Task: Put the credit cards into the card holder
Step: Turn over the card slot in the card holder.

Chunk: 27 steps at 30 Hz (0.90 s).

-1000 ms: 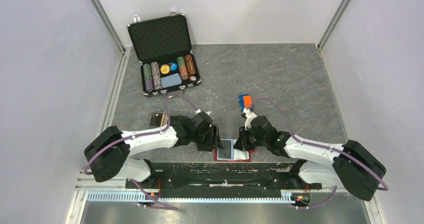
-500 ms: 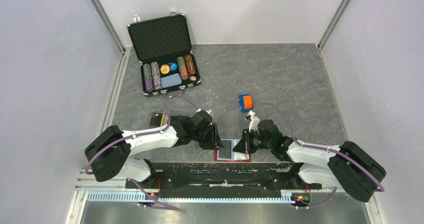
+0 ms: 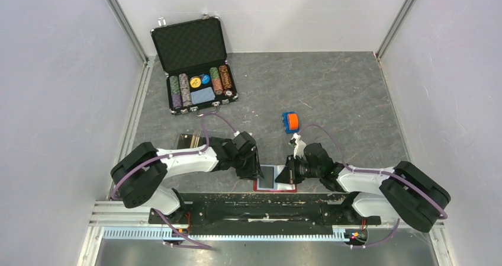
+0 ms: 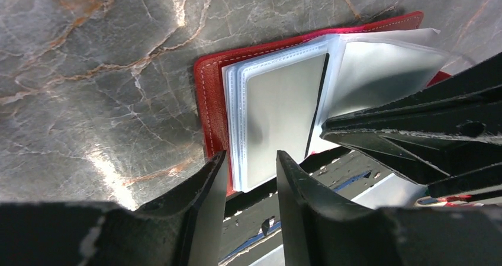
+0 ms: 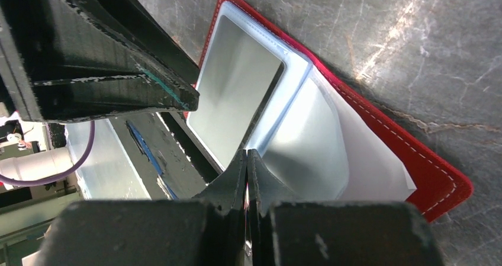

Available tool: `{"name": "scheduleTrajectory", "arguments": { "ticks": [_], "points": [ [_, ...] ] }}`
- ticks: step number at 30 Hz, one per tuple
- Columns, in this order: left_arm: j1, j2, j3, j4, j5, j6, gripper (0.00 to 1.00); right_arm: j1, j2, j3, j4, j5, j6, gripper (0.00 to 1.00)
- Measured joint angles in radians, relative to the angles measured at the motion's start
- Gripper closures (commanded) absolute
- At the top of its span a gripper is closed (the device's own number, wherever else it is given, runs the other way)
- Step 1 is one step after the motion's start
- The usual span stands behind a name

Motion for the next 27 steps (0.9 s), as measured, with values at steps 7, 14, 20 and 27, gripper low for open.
{"name": "scheduleTrajectory", "arguments": {
  "ticks": [7, 14, 20, 27],
  "points": [
    [-0.018, 0.014, 0.008, 0.001, -0.001, 0.009, 0.71, 0.0, 0.035, -0.005, 0.005, -0.003, 0.0, 1.0],
    [-0.06, 0.023, 0.067, -0.067, -0.047, 0.035, 0.51, 0.0, 0.042, -0.005, 0.009, -0.005, 0.0, 1.0],
    [-0.106, 0.071, 0.166, -0.162, -0.106, 0.072, 0.6, -0.002, 0.047, -0.005, 0.013, -0.009, 0.0, 1.0],
    [-0.14, 0.146, 0.232, -0.263, -0.158, 0.09, 0.45, -0.004, 0.053, -0.005, 0.021, -0.014, 0.0, 1.0]
  ]
}}
